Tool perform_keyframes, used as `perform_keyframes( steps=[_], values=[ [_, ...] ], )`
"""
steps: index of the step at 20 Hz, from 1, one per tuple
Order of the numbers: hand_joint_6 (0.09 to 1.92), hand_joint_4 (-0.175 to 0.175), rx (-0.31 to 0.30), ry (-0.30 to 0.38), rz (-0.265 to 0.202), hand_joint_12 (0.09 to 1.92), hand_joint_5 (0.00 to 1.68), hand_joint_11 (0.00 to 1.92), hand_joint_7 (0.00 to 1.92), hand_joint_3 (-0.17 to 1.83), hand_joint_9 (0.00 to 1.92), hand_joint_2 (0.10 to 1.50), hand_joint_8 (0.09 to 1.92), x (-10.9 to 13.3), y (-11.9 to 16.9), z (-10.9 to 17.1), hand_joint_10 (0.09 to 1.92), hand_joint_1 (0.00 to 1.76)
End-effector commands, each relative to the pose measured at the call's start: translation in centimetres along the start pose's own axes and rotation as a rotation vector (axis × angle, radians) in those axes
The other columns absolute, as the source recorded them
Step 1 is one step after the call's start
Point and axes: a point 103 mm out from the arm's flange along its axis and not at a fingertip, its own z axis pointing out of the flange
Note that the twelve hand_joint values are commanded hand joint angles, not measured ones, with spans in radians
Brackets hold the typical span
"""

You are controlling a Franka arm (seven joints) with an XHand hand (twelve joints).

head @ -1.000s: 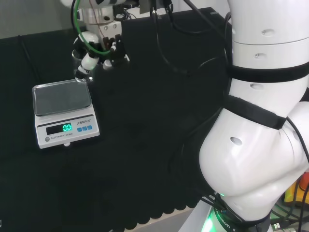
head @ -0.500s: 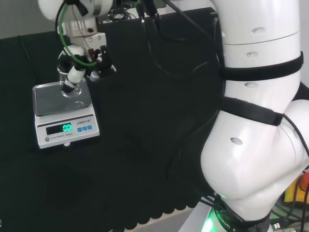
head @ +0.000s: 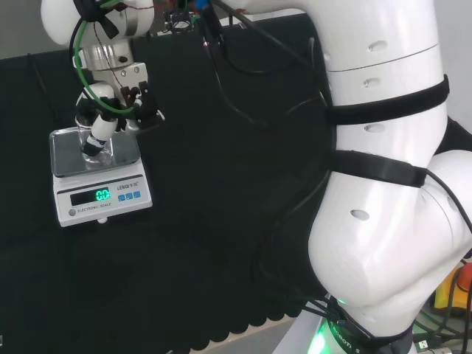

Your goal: Put the beaker on the electronic balance.

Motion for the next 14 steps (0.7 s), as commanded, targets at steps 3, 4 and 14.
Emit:
perform_keyframes(
  steps=[3, 4, 14],
  values=[
    [1.24, -0.105, 0.037, 0.02, -0.016, 0.86, 0.88, 1.38, 0.87, 0.45, 1.26, 0.95, 1.42, 0.1, -0.02, 0.21, 1.04, 1.11],
    [1.25, -0.098, 0.046, 0.021, -0.021, 0.85, 0.8, 1.37, 0.86, 0.53, 1.27, 0.86, 1.41, 0.11, -0.01, 0.21, 1.01, 1.1],
    [1.02, -0.044, 0.062, 0.016, -0.025, 1.03, 0.36, 1.02, 0.65, 0.74, 1.11, 0.57, 1.18, 0.23, -0.04, -0.14, 0.77, 0.94]
  ],
)
